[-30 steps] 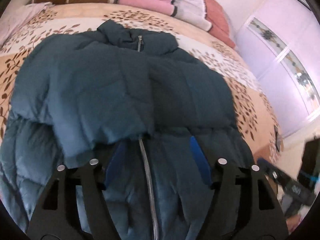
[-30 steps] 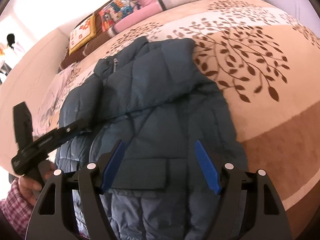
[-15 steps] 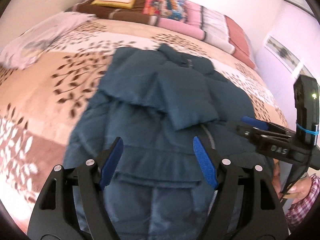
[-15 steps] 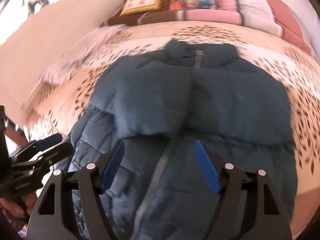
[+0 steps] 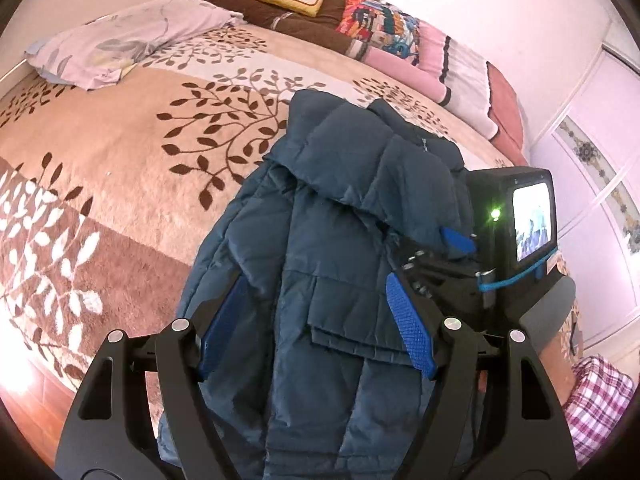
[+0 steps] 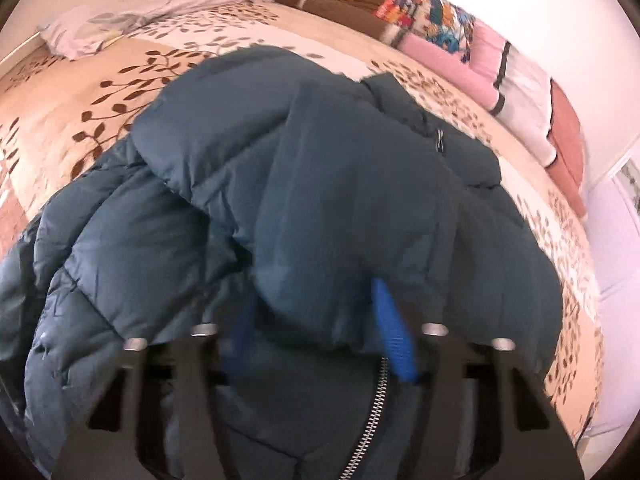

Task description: Fold large clothes

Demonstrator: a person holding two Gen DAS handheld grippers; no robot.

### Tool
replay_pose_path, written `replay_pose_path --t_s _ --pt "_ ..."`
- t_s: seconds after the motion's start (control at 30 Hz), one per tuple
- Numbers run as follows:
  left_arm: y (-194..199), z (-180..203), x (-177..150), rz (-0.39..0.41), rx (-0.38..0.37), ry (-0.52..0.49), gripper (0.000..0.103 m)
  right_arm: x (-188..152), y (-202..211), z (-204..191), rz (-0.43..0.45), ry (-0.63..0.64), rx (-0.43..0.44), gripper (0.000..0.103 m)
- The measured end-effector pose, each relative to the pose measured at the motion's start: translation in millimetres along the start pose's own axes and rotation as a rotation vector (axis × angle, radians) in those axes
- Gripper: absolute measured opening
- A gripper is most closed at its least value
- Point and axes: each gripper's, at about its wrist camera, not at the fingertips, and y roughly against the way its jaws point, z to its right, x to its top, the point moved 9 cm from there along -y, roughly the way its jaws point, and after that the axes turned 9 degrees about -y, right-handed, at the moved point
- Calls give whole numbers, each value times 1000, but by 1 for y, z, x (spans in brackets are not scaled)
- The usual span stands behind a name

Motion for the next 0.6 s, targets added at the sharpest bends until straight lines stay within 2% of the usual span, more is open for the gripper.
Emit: replay_pose_path --t_s 0.1,0.17,0.4,0.6 --pt "-2 -2 -1 -3 4 2 72 2 9 17 8 -68 41 25" --pt "-3 -1 -1 -7 -4 11 72 4 17 32 16 -118 70 23" --pt "-3 18 -1 -13 -8 -30 72 6 41 70 34 -232 94 22" --pt "1 30 0 -13 2 -63 72 -2 50 117 22 -396 145 22"
